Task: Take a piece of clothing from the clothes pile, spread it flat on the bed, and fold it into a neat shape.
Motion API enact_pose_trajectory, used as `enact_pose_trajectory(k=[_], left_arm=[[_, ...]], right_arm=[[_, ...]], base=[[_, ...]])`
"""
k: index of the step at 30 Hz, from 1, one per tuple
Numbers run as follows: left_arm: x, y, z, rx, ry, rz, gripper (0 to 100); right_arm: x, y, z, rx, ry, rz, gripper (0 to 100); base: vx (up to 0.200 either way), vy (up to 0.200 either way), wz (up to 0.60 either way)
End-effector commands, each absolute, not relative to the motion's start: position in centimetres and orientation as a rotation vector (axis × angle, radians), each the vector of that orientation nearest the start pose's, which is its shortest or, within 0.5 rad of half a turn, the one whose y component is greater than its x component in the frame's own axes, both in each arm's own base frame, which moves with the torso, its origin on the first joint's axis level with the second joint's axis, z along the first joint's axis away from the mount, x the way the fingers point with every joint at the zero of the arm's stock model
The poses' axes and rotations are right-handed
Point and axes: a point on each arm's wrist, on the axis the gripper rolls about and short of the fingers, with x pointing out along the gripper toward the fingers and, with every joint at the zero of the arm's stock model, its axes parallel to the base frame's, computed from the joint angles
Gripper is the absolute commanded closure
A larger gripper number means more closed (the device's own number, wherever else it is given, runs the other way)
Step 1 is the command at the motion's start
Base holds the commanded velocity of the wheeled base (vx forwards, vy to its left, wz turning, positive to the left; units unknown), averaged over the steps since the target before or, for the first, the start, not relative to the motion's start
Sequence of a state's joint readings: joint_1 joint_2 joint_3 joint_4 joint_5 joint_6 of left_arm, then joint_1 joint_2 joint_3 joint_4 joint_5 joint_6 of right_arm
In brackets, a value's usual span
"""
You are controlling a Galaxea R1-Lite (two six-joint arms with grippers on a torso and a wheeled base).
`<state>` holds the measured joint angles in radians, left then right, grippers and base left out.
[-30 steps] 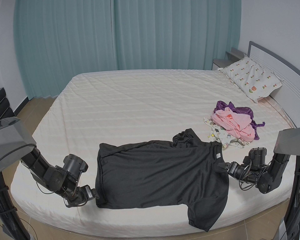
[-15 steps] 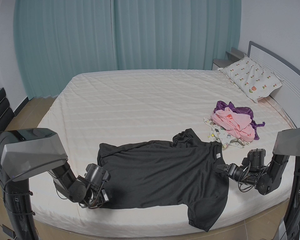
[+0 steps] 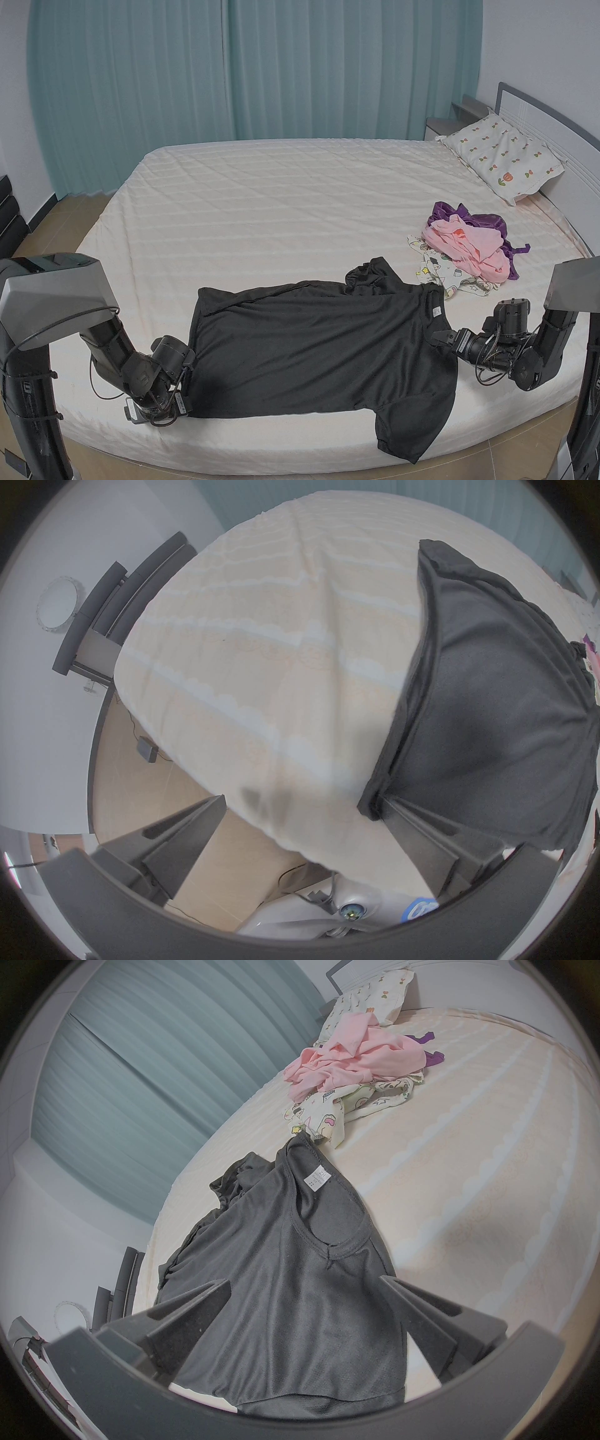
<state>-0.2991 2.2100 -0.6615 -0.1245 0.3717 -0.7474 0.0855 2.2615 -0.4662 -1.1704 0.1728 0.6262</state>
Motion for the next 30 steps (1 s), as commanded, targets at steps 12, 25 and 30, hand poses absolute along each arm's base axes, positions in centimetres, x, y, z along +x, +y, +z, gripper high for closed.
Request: enact_pose_trajectory(k=[12, 25, 30], left_arm=[[24.9, -5.1, -0.3, -0.22, 1.193, 0.558, 0], [26.4, -7.3, 4.4, -0.687, 1.061, 0.281, 0], [26.1, -8.7, 4.1, -0.72, 1.074, 0.269, 0]], right_arm=[[30.1, 3.3, -1.7, 0.624, 0.677, 0.058, 0], [29.5, 4.1, -1.5, 0.608, 0.682, 0.085, 0], [28.9, 5.3, -1.3, 0.586, 0.702, 0.105, 0]], base=[[0.0, 0.0, 0.0], [0.0, 0.0, 0.0], [0.0, 0.0, 0.0]])
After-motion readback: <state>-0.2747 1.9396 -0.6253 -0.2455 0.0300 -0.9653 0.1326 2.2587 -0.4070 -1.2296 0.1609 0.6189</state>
